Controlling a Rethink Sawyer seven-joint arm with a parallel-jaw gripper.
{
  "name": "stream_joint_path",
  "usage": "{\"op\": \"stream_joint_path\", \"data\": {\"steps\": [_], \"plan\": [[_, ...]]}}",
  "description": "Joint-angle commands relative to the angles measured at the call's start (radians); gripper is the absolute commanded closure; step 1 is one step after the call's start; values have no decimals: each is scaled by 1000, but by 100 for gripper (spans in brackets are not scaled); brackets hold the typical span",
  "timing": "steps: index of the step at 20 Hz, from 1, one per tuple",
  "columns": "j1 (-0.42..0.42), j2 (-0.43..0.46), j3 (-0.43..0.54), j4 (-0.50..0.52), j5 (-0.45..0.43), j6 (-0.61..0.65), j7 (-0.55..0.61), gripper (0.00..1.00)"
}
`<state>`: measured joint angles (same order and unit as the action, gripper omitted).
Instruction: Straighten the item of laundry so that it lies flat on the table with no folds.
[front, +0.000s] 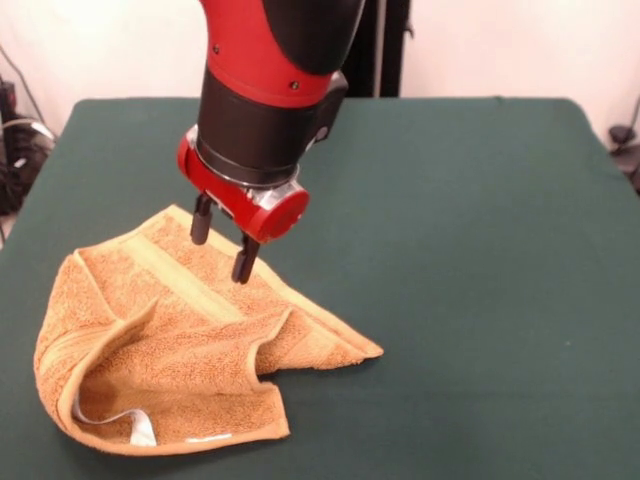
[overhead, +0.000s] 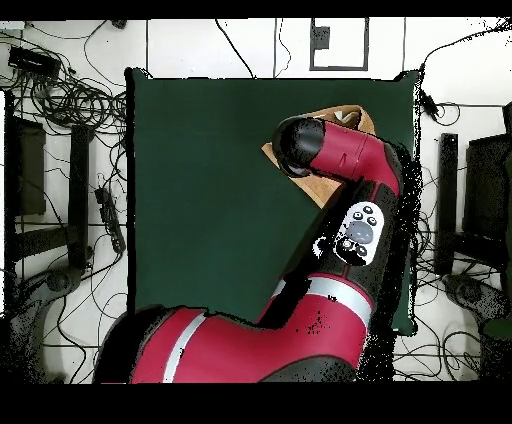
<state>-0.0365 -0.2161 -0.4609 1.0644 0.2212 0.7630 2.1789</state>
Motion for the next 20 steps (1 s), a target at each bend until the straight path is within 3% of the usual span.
{"op": "stream_joint_path", "data": {"steps": [1, 10, 20], "plan": [[11, 84, 154, 145, 4, 27, 108, 0], [-6, 105, 177, 168, 2, -17, 91, 0], [-19, 127, 200, 199, -10, -157, 90, 0]]}}
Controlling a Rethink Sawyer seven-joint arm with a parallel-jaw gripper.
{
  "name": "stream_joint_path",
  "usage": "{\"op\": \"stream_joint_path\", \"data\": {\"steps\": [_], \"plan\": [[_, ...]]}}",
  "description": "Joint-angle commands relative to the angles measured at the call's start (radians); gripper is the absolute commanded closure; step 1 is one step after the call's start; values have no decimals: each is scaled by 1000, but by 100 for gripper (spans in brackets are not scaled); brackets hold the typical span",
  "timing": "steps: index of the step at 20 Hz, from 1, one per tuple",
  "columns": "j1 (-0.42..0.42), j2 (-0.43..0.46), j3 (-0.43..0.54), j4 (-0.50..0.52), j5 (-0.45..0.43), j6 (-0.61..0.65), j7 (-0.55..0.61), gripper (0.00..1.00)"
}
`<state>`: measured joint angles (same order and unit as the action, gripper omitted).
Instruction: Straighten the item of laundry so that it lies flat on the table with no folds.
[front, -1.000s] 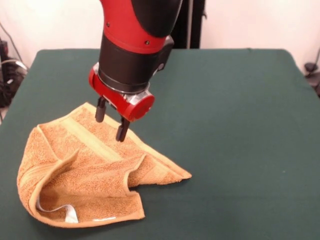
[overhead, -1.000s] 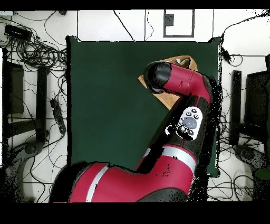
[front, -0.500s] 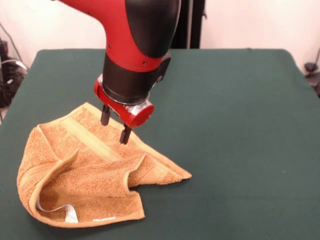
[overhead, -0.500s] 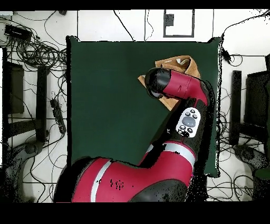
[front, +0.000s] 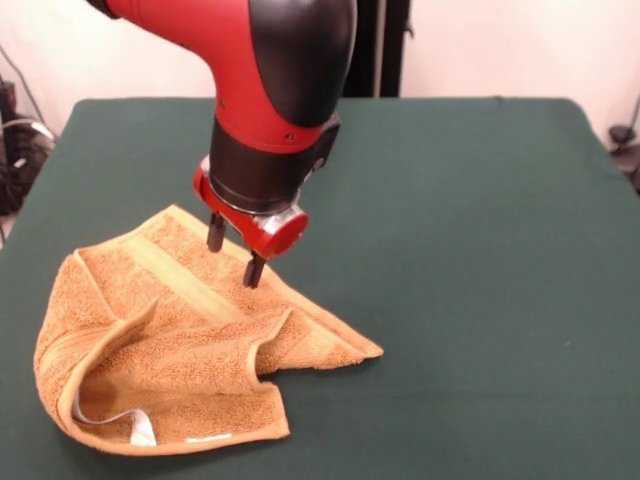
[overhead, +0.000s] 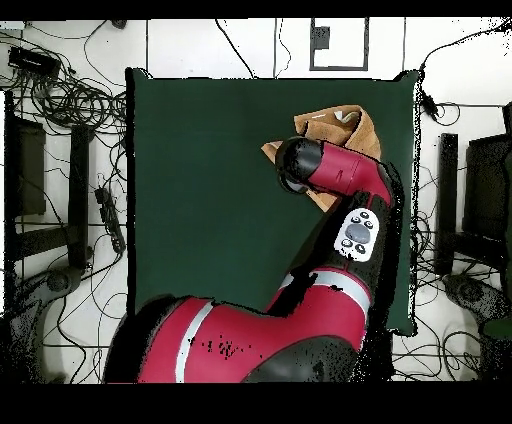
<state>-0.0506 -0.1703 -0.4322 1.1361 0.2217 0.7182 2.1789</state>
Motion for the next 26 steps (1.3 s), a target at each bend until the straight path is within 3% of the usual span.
{"op": "stream_joint_path", "data": {"steps": [1, 10, 26], "plan": [[-4, 85, 169, 129, -12, -133, 96, 0], [-23, 106, 196, 151, -18, -307, 93, 0], [-10, 101, 244, 273, 24, -352, 171, 0]]}}
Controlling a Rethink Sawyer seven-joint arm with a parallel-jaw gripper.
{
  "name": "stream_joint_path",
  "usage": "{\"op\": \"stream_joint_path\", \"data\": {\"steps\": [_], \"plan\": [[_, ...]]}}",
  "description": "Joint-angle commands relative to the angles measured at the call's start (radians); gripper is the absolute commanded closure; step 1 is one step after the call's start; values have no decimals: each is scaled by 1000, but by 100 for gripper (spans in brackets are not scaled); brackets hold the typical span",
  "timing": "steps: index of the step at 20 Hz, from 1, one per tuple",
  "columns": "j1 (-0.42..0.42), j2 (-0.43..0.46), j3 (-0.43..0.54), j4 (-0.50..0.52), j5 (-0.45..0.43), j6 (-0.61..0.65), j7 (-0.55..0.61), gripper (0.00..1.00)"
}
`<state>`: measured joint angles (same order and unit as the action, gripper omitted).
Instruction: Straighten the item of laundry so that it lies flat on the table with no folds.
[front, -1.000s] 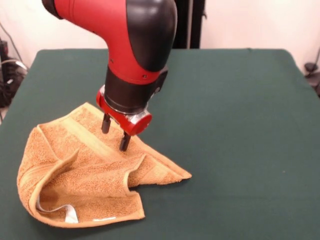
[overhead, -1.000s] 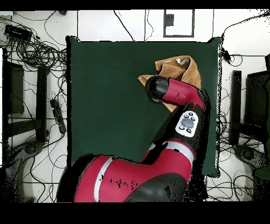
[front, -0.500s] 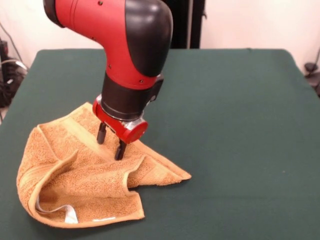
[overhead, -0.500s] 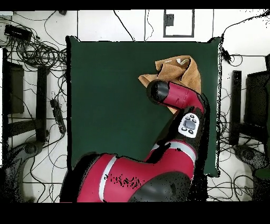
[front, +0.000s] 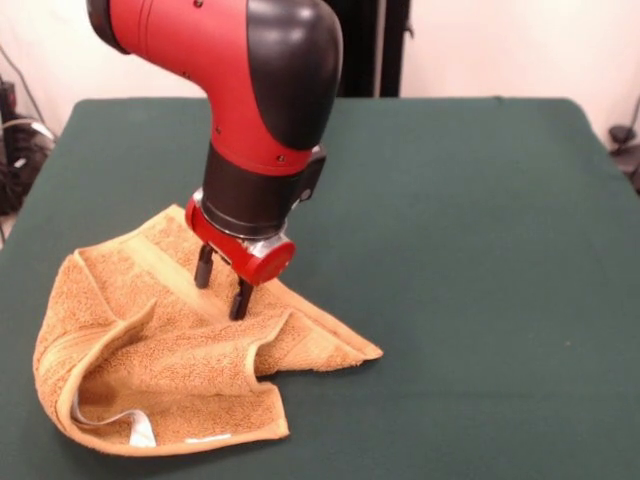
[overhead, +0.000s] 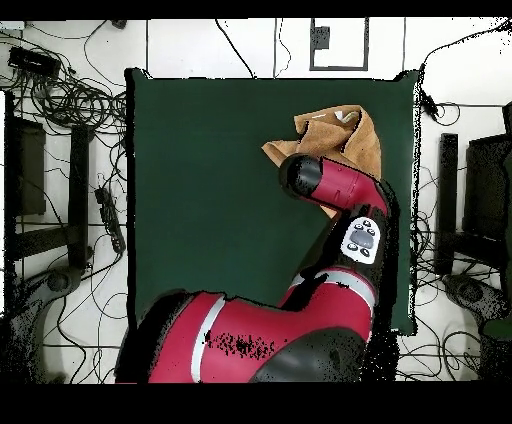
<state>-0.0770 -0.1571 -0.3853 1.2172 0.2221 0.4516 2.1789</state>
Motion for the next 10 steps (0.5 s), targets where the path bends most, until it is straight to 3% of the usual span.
{"op": "stream_joint_path", "data": {"steps": [1, 10], "plan": [[16, 86, 204, 198, 29, -85, 173, 0], [37, 74, 228, 254, 77, -107, 211, 0]]}}
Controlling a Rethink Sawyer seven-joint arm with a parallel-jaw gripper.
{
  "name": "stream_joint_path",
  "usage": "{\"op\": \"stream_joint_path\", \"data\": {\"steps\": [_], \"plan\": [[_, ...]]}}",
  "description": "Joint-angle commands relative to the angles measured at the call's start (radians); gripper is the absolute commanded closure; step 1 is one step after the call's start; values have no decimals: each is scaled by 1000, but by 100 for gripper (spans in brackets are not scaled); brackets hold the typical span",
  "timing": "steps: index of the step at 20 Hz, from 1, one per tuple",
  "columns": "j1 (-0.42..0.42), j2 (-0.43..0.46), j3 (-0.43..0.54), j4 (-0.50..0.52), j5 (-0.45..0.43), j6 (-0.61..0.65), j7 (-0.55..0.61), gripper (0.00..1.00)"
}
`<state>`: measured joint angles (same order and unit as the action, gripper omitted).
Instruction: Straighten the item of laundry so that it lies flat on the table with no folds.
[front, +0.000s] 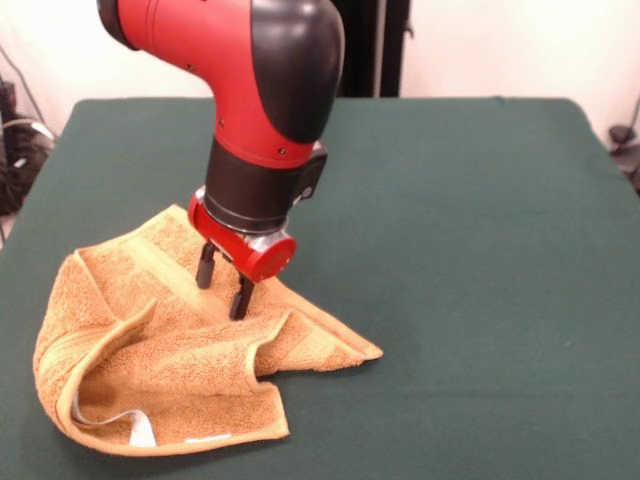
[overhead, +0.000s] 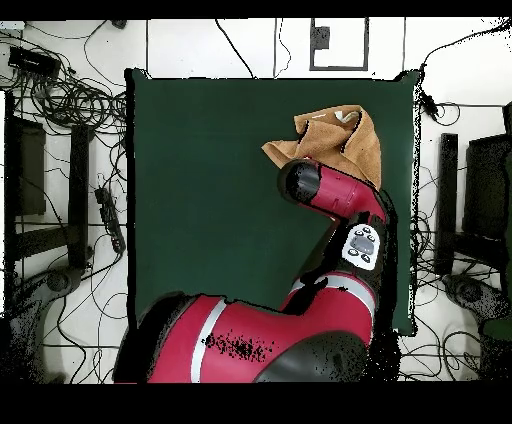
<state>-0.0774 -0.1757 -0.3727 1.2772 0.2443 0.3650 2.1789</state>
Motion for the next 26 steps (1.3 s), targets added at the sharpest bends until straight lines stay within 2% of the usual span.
{"op": "stream_joint_path", "data": {"steps": [1, 11, 26], "plan": [[40, 91, 217, 199, 59, -22, 212, 0], [103, 82, 178, 248, 131, -73, 284, 0], [67, 11, 290, 420, 211, -271, 282, 0]]}}
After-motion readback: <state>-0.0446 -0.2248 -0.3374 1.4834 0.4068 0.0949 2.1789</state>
